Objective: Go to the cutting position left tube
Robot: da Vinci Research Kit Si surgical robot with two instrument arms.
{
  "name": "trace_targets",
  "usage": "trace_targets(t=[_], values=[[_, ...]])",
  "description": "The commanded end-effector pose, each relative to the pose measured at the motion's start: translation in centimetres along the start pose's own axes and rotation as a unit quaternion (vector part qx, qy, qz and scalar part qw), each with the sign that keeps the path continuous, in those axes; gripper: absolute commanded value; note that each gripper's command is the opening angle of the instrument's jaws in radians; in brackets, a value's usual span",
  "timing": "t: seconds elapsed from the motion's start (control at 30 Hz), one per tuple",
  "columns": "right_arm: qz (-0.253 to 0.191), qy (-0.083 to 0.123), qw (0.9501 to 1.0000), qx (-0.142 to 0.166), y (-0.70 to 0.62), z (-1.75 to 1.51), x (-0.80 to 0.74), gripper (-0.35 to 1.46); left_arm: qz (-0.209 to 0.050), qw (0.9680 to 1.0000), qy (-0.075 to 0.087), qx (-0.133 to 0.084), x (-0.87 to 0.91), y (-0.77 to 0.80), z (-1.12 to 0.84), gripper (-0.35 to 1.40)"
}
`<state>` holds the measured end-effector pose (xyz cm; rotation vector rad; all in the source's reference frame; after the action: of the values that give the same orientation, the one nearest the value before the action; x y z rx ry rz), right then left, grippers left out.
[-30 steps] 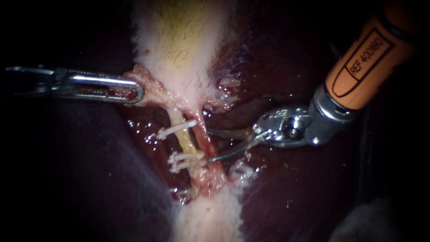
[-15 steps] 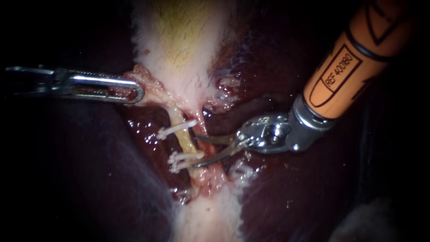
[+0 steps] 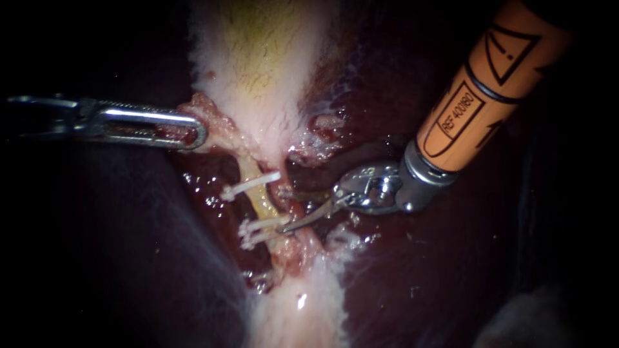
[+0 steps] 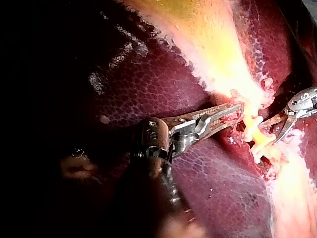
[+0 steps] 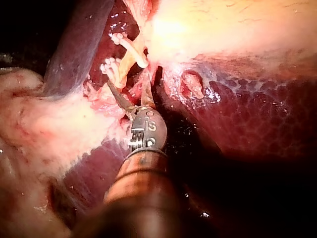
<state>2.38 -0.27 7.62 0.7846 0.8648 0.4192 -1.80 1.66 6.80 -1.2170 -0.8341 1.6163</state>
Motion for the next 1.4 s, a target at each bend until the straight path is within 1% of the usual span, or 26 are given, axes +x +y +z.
trace_targets(t=[0.03,0.23,0.43,0.67,0.8,1.03,1.23,1.4], values=[[0.001,-0.001,1.0000,0.002,-0.01,-0.01,0.02,1.28,0.000,1.0000,0.000,0.001,0.00,0.00,0.00,-0.35],[0.001,-0.003,1.0000,0.005,-0.03,0.03,0.06,1.28,0.000,1.0000,0.000,0.001,0.00,0.00,0.00,-0.35],[0.002,0.001,0.9999,0.011,-0.04,0.09,0.10,1.28,0.000,1.0000,0.000,0.001,0.00,0.00,0.00,-0.35],[0.003,0.012,0.9997,0.020,-0.07,0.24,0.21,1.28,0.000,1.0000,0.000,0.001,0.00,0.00,0.01,-0.35],[0.003,0.022,0.9994,0.026,-0.12,0.35,0.29,1.28,0.000,1.0000,0.001,0.001,0.01,0.00,0.03,-0.35],[0.006,0.029,0.9992,0.029,-0.22,0.49,0.39,1.28,0.000,1.0000,0.001,0.002,0.01,0.00,0.04,-0.35],[0.006,0.046,0.9982,0.037,-0.24,0.52,0.43,1.29,0.000,1.0000,0.001,0.002,0.01,0.00,0.04,-0.35],[0.007,0.051,0.9978,0.042,-0.31,0.49,0.47,1.36,0.000,1.0000,0.001,0.002,0.01,0.00,0.04,-0.35]])
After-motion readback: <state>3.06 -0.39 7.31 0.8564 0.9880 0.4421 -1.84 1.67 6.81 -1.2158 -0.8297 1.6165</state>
